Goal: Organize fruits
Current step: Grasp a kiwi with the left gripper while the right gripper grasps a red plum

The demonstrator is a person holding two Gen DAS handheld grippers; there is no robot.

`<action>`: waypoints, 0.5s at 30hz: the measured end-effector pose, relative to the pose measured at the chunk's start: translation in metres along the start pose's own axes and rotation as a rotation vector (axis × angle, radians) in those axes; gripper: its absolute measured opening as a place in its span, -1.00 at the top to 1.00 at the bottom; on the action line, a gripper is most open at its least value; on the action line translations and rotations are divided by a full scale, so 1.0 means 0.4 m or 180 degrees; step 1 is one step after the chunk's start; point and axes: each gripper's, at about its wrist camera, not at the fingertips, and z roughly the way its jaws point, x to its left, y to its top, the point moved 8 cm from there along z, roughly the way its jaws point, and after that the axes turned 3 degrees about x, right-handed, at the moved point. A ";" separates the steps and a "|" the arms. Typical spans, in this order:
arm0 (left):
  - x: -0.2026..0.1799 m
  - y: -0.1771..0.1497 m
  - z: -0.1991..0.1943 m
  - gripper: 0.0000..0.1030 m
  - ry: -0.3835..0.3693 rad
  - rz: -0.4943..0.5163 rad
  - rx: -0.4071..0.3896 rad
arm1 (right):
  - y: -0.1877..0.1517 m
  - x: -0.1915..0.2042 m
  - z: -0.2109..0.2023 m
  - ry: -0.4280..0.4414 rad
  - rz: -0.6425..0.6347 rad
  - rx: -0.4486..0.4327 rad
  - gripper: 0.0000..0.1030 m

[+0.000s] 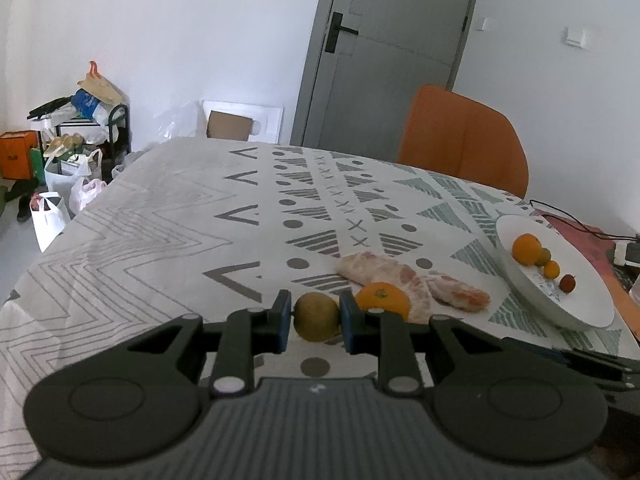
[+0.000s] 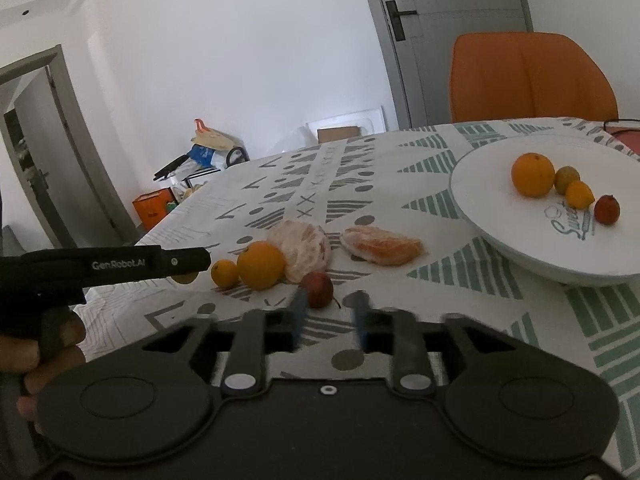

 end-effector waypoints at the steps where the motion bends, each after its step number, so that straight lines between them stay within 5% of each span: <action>1: 0.000 0.001 -0.004 0.54 0.0008 0.0003 -0.0011 | 0.001 0.003 0.003 0.0015 -0.0016 0.0000 0.16; 9: 0.044 0.005 -0.031 0.54 0.0125 -0.0069 -0.0057 | 0.007 0.020 0.059 0.0063 -0.0022 0.0105 0.04; 10: 0.050 0.006 -0.033 0.54 0.0137 -0.0079 -0.0059 | 0.002 0.017 0.068 0.0034 -0.0019 0.0129 0.09; 12: 0.058 0.006 -0.035 0.54 0.0147 -0.0092 -0.0058 | 0.000 0.014 0.062 0.0013 -0.0031 0.0123 0.54; 15: 0.055 0.001 -0.031 0.54 0.0132 -0.0095 -0.0042 | 0.005 0.006 0.041 0.0049 0.0007 0.0047 0.62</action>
